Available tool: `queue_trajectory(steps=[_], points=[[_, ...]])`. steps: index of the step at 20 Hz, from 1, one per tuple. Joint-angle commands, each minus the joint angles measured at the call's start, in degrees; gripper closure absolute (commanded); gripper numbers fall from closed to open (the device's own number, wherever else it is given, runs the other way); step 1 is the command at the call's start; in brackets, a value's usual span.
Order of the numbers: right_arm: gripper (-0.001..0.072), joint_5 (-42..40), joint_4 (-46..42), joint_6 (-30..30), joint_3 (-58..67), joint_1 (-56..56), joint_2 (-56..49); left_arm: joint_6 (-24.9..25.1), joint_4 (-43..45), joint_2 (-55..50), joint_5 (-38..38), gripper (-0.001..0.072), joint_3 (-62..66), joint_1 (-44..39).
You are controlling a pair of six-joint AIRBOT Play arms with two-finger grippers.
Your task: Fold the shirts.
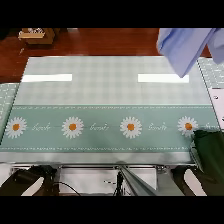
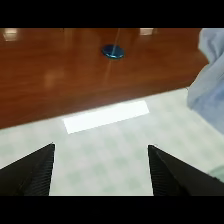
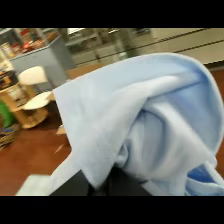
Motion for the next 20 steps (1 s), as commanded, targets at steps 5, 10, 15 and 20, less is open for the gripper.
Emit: queue_trajectory(steps=[5, 10, 15, 20], points=[[0.0688, 23.50, 2.73, 3.63, -1.25, 3.23, 1.57, -2.56, -1.29, 3.69, -13.88, 0.0001, -2.36, 0.02], [0.0688, 16.46, -14.08, 7.72, -11.63, 30.21, -2.32, -2.51, -4.94, 3.69, -13.88, 0.0001, -8.81, 0.02], [0.0687, 4.83, -31.12, 9.73, -19.71, 56.63, -14.12, -2.49, -4.94, 3.72, -13.90, 0.0001, -17.33, 0.02], [0.0687, -5.33, -38.71, 15.37, -19.69, 60.22, -25.99, -2.51, -4.96, 3.72, -14.27, 0.0001, -25.51, 0.02]])
